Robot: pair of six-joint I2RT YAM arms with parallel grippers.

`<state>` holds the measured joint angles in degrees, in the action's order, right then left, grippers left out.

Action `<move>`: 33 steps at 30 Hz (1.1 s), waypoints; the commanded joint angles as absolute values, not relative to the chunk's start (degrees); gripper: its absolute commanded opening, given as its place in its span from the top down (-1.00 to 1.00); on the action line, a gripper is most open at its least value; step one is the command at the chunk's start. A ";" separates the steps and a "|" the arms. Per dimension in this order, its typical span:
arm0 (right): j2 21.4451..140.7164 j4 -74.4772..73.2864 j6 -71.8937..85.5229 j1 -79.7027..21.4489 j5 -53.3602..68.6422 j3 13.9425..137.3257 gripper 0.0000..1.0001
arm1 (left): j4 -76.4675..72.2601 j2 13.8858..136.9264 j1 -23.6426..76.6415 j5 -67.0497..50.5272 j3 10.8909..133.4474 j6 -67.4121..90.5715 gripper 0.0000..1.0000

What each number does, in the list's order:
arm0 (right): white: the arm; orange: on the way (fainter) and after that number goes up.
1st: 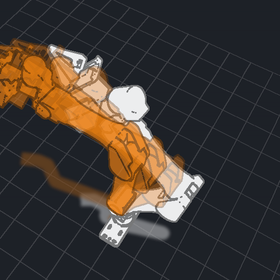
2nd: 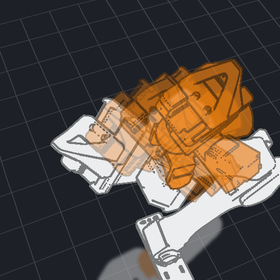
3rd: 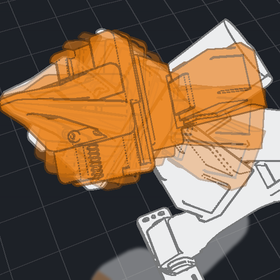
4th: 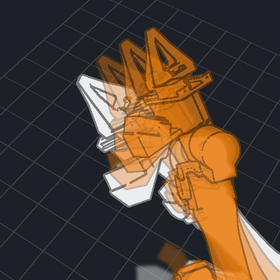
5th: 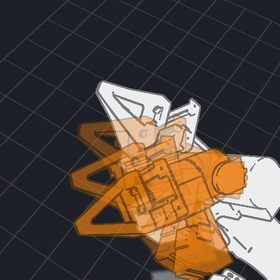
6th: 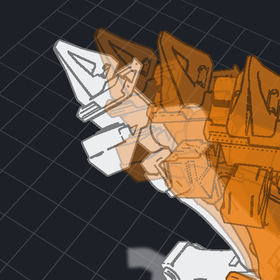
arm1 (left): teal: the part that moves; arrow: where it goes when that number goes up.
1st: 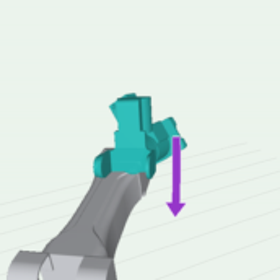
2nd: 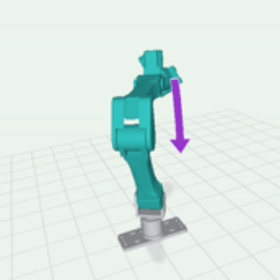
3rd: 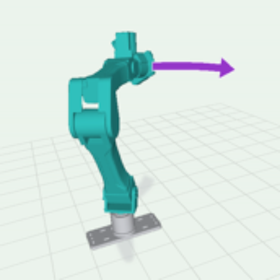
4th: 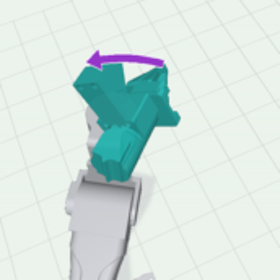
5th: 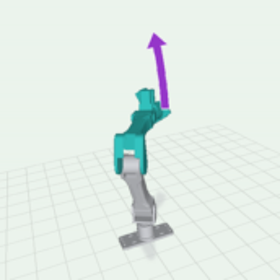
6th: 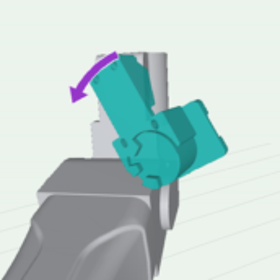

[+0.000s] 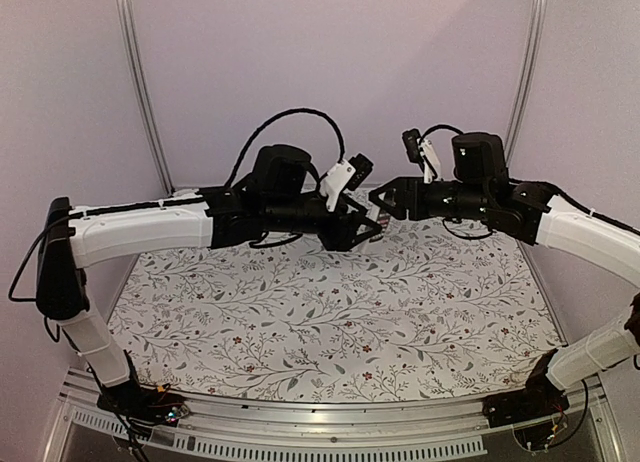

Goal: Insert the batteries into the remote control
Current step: Pass from the right arm to the left

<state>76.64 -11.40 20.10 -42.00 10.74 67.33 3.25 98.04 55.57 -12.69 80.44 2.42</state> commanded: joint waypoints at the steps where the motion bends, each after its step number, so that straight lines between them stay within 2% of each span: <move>1: 77.50 -13.56 22.10 -42.21 8.62 69.10 0.49 | 6.50 99.41 56.29 -8.58 82.58 1.81 -0.05; 7: 77.83 -13.95 22.51 -42.23 8.60 68.89 0.49 | 5.82 101.19 56.31 -7.04 84.35 3.21 0.10; 13: 77.64 -14.45 22.35 -42.19 7.08 68.39 0.50 | 5.93 104.24 56.27 -10.55 86.83 4.64 0.00; 15: 77.32 -14.42 22.32 -42.22 7.03 68.32 0.49 | 5.79 104.81 56.31 -10.98 87.17 4.97 0.03; 21: 76.92 -14.77 22.63 -42.24 6.44 67.41 0.46 | 5.33 105.43 56.13 -12.13 87.00 6.32 0.53; 23: 76.67 -14.84 22.82 -42.19 5.88 67.04 0.39 | 4.96 105.23 55.95 -12.76 86.48 6.81 0.63; 25: 76.35 -14.73 22.83 -42.20 5.57 66.82 0.23 | 4.24 104.96 55.71 -13.62 85.42 7.97 0.72; 27: 76.14 -14.76 22.88 -42.20 5.48 66.93 -0.10 | 3.28 104.67 55.12 -14.53 84.38 9.60 0.83; 30: 75.32 -14.83 23.09 -42.14 4.88 66.72 -0.40 | 2.26 104.06 54.04 -16.32 82.65 12.42 0.96; 33: 73.97 -14.75 23.51 -41.74 3.95 66.36 -0.89 | 1.00 103.26 52.08 -19.55 79.80 16.95 1.00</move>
